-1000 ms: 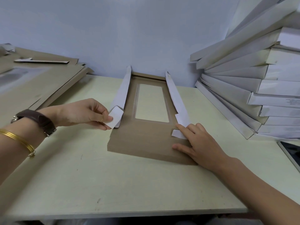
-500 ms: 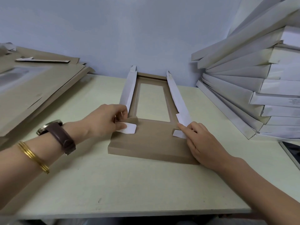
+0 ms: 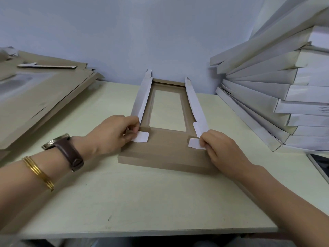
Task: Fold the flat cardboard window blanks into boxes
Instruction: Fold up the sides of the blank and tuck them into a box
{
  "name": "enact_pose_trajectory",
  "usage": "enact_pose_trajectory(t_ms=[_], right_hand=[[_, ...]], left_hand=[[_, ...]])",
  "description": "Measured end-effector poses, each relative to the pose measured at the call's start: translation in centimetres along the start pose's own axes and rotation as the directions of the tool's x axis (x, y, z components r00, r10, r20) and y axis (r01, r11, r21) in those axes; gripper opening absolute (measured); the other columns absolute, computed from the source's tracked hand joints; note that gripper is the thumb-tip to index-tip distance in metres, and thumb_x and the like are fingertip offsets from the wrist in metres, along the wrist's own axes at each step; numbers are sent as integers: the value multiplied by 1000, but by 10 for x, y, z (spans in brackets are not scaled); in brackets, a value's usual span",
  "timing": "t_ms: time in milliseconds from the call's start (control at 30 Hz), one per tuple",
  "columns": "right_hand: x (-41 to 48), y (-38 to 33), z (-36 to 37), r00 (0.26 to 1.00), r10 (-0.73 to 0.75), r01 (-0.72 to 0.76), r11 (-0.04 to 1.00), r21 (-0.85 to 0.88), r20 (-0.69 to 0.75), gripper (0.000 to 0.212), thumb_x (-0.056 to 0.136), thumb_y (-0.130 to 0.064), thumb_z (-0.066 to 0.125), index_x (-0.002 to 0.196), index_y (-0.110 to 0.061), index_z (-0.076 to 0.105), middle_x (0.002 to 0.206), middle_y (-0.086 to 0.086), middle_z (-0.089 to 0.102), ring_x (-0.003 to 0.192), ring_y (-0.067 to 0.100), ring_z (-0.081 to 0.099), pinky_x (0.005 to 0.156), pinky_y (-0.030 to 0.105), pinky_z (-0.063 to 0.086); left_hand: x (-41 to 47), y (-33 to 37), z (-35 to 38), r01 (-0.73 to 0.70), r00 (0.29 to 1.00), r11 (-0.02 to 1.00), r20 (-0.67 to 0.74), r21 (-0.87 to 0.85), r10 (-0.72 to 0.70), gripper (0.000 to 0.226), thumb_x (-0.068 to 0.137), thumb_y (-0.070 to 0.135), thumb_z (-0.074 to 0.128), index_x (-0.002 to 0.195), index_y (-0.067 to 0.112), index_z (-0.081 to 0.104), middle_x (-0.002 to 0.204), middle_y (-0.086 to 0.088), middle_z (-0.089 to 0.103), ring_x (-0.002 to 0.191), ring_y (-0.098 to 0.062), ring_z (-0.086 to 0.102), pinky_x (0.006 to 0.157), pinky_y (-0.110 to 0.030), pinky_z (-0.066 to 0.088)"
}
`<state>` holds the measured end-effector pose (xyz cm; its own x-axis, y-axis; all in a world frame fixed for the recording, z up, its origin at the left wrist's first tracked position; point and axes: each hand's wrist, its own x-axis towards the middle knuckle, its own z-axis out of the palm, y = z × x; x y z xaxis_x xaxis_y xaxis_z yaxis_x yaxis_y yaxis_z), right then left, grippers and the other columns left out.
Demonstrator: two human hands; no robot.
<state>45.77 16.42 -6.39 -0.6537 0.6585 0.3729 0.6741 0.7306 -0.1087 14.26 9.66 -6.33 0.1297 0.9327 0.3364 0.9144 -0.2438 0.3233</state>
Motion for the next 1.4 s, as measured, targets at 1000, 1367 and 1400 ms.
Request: enact_pose_trajectory(t_ms=[1000, 1367, 1400], right_hand=[[-6, 15, 1, 999, -4, -2, 984, 176, 36, 14, 90, -18, 62, 83, -25, 52, 76, -10, 54, 72, 11, 48, 60, 26, 38], [6, 25, -3, 956, 294, -268, 844, 465, 17, 15, 89, -24, 66, 84, -29, 53, 52, -16, 47, 49, 3, 43, 49, 10, 34], [7, 25, -2, 954, 300, -267, 841, 472, 4, 15, 90, -22, 65, 84, -30, 53, 51, -15, 43, 49, 3, 42, 49, 10, 34]], left_hand=[[-14, -2, -4, 7, 996, 993, 88, -120, 4, 14, 89, 26, 65, 90, 27, 51, 82, 9, 59, 79, -6, 47, 65, -15, 36], [-10, 1, 3, 174, 984, 956, -7, -238, -181, 19, 90, 24, 64, 91, 24, 46, 79, -7, 60, 62, -13, 46, 58, -21, 37], [-11, 2, 4, 180, 982, 950, -8, -255, -189, 16, 91, 25, 62, 93, 23, 46, 79, -7, 60, 62, -11, 46, 58, -19, 36]])
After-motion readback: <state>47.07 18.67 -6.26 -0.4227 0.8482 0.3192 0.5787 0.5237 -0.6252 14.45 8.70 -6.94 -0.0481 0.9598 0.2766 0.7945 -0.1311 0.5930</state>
